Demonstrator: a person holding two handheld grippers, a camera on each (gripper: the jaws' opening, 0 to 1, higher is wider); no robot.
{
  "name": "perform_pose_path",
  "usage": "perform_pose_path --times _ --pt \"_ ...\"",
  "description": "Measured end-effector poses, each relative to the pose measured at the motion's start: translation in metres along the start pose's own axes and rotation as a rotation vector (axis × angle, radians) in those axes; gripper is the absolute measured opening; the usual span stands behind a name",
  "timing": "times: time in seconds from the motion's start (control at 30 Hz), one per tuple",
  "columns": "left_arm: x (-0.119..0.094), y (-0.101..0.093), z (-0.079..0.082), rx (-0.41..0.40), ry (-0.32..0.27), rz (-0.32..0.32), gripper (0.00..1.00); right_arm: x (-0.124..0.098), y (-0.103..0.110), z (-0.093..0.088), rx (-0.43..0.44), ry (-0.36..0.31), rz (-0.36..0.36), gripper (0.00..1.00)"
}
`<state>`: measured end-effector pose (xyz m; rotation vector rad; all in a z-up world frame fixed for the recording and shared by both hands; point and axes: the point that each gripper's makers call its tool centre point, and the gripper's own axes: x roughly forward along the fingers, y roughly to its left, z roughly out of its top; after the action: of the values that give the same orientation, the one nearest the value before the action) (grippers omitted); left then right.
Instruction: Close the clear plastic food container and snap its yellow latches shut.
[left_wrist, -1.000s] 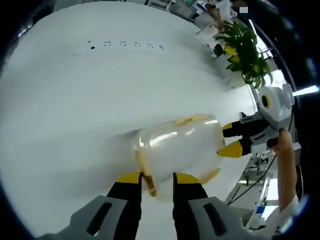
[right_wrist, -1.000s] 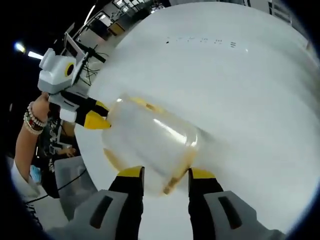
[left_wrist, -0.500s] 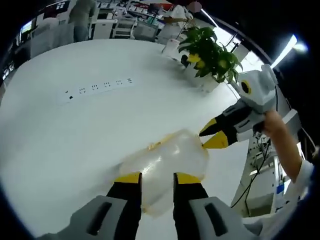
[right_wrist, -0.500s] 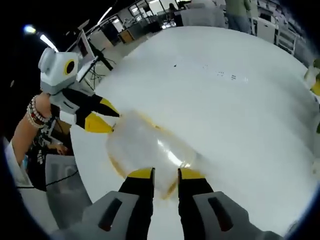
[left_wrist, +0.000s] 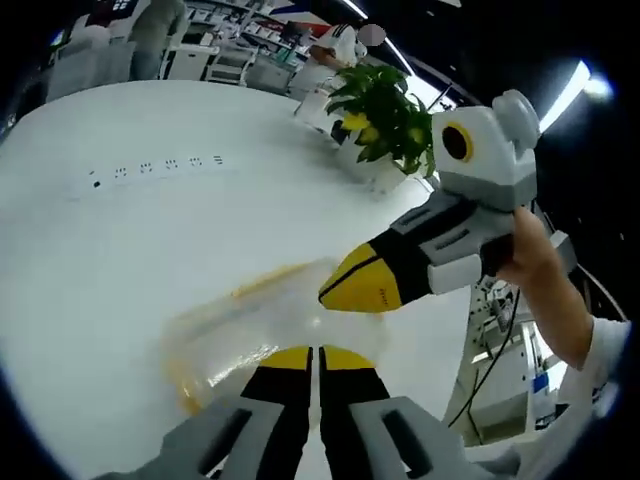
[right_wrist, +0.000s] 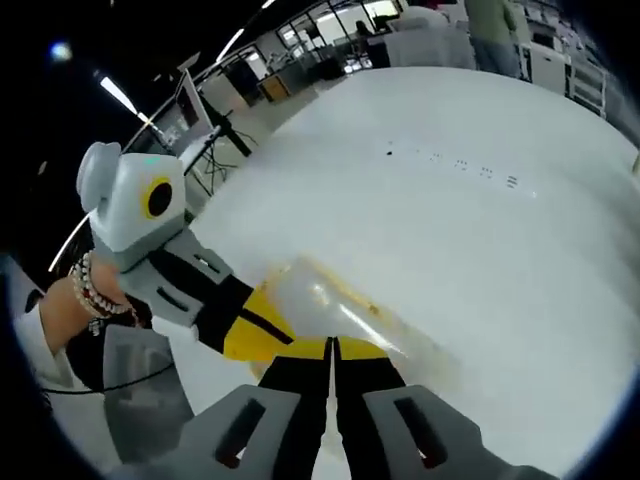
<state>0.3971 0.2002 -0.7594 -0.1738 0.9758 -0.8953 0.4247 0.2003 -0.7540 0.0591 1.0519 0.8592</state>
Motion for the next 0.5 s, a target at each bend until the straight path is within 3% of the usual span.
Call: perform_pose_path --times 0.27,0.3,0.5 --pt "0.005 -0.006 -0.012 0.075 0.039 -0.001 0.0 0.012 -0.004 0.005 -0.054 0.016 -0.024 0.0" --pt "0.004 -0.008 -0.011 0.111 0.015 -0.008 0.0 0.012 -0.006 0.006 -0.083 0.005 -0.046 0.0" --pt "-0.002 -0.015 -0.023 0.112 0.026 -0.037 0.0 0.016 -0.009 0.014 -0.105 -0.011 -0.064 0.0"
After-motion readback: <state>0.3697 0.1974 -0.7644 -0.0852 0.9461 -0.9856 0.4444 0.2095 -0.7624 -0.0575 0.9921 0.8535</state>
